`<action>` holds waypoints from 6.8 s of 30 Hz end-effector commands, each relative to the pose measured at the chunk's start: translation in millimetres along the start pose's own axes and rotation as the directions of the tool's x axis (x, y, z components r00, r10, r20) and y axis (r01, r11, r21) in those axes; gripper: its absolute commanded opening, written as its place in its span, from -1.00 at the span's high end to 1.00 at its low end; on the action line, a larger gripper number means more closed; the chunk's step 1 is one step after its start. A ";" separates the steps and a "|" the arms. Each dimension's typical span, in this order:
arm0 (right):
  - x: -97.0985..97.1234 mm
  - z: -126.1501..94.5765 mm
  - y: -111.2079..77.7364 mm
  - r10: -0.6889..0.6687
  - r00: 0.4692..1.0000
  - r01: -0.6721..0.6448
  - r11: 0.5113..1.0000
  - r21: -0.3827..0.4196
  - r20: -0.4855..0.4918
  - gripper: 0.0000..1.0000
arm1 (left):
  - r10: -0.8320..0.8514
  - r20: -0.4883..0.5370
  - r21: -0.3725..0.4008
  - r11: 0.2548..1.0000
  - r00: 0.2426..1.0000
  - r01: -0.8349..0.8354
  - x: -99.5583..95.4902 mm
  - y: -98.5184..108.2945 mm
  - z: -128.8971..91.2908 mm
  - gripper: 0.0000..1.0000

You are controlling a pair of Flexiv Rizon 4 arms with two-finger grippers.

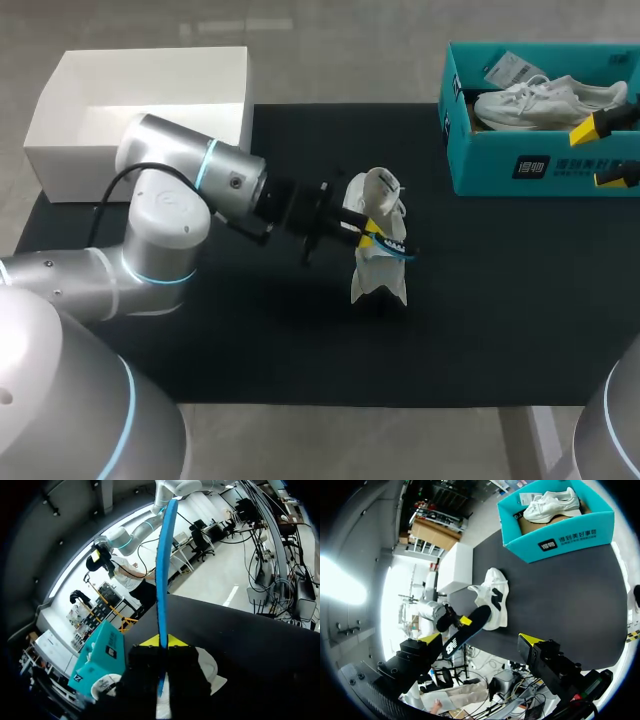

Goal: Take the shoe out of the shoebox, open the shoe tongue, remove and reinsert the insole, then place the shoe into the shoebox

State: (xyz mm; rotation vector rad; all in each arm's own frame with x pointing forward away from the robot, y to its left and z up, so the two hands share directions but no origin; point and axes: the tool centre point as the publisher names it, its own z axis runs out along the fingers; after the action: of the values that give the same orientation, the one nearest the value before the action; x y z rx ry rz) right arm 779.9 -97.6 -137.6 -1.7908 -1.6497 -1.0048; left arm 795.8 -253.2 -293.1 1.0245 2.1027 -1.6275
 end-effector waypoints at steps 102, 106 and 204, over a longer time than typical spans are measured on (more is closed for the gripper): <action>0.0 0.6 -0.5 0.001 1.000 -0.001 1.000 -0.001 0.002 -1.00 | -0.035 0.023 -0.182 0.983 0.999 0.038 1.3 75.9 0.0 -0.87; 0.0 0.6 -0.5 0.001 1.000 -0.001 1.000 -0.001 0.002 -1.00 | -0.030 0.008 -0.160 0.987 1.000 0.030 0.6 62.3 -2.2 -0.65; 0.0 0.6 -0.5 0.001 1.000 -0.001 1.000 -0.001 0.002 -1.00 | 0.000 -0.182 -0.168 0.985 0.983 -0.032 -5.6 76.8 14.6 1.00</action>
State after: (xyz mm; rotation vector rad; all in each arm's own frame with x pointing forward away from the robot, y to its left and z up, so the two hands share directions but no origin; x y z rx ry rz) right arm 779.9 -97.5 -138.0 -1.7906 -1.6500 -1.0055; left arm 848.0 -257.2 -348.1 1.1692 2.2951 -1.3638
